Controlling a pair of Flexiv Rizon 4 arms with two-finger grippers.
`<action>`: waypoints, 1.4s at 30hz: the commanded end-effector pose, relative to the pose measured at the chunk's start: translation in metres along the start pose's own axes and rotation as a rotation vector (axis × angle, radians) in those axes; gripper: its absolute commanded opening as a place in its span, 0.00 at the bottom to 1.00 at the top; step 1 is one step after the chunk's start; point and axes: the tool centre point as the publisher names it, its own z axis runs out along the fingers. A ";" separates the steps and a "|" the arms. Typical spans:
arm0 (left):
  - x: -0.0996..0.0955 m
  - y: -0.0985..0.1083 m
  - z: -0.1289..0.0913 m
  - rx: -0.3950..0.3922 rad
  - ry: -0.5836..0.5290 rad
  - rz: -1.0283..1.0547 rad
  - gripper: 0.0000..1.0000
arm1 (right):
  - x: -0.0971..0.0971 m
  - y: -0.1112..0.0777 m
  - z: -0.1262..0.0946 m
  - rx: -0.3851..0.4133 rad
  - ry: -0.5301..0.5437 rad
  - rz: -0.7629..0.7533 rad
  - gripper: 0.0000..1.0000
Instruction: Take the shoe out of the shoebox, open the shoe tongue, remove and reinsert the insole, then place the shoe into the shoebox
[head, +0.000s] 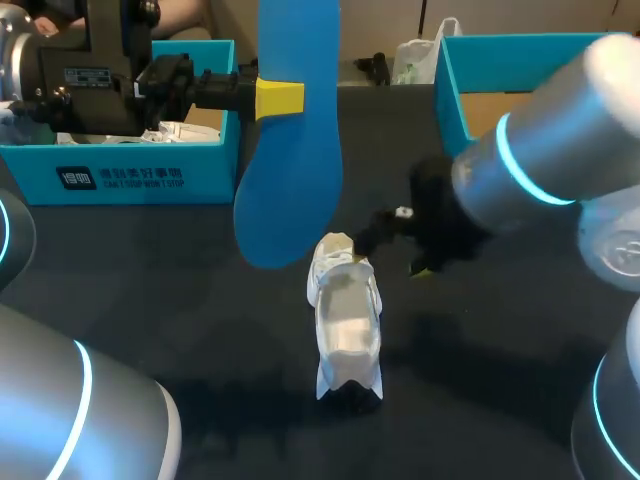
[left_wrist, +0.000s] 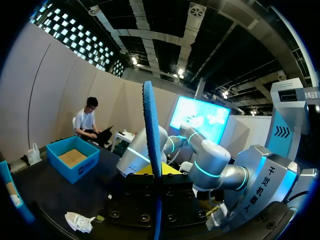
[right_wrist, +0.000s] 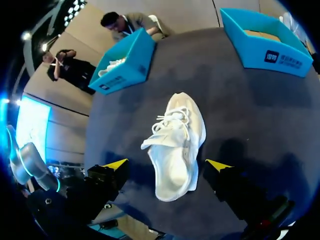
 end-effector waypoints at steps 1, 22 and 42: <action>-0.001 0.000 0.002 0.001 0.001 0.001 0.00 | -0.031 -0.007 -0.018 -0.006 0.192 -0.002 1.00; -0.001 0.000 0.002 0.001 0.001 0.001 0.00 | 0.000 0.048 -0.019 0.042 0.529 -0.081 1.00; -0.001 0.000 0.002 0.001 0.001 0.001 0.00 | 0.014 0.050 -0.022 0.093 0.757 -0.005 1.00</action>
